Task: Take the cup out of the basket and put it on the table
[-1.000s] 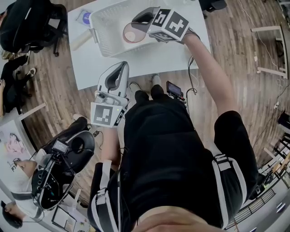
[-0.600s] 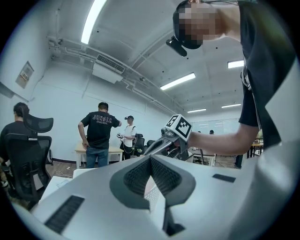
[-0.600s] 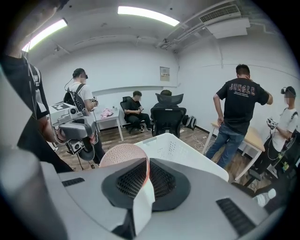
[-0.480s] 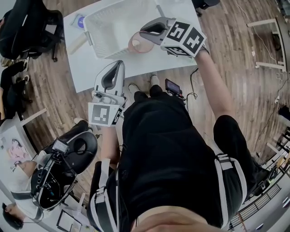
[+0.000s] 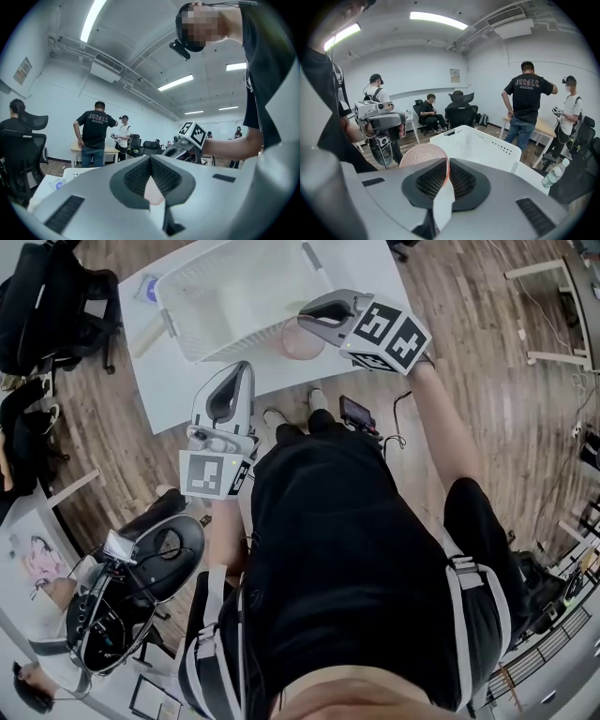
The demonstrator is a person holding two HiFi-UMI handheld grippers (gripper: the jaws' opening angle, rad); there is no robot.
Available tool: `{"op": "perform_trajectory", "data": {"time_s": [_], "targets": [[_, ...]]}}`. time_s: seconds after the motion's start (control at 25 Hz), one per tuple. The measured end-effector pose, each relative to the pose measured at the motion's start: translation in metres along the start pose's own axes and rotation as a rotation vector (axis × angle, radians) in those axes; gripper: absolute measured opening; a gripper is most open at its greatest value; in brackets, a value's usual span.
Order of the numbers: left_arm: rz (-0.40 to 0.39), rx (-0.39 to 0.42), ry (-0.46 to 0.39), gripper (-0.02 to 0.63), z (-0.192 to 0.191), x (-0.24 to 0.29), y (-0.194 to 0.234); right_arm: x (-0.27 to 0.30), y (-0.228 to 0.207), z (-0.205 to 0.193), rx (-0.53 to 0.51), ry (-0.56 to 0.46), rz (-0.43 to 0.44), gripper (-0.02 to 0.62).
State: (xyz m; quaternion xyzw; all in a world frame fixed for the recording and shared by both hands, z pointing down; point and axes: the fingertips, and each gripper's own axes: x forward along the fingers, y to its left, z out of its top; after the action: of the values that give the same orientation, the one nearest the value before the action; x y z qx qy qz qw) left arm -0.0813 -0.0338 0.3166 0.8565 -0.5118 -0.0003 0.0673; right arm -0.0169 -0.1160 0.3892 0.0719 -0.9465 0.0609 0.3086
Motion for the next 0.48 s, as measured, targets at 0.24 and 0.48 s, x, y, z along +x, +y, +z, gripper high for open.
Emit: {"op": "perform_trajectory", "data": {"time_s": [0.24, 0.48], "targets": [[-0.009, -0.010, 0.007, 0.020, -0.009, 0.006, -0.004, 0.006, -0.003, -0.034, 0.053, 0.005, -0.033, 0.035], [-0.024, -0.014, 0.001, 0.020, -0.009, 0.014, -0.010, 0.023, -0.008, -0.076, 0.082, 0.046, -0.085, 0.035]]}}
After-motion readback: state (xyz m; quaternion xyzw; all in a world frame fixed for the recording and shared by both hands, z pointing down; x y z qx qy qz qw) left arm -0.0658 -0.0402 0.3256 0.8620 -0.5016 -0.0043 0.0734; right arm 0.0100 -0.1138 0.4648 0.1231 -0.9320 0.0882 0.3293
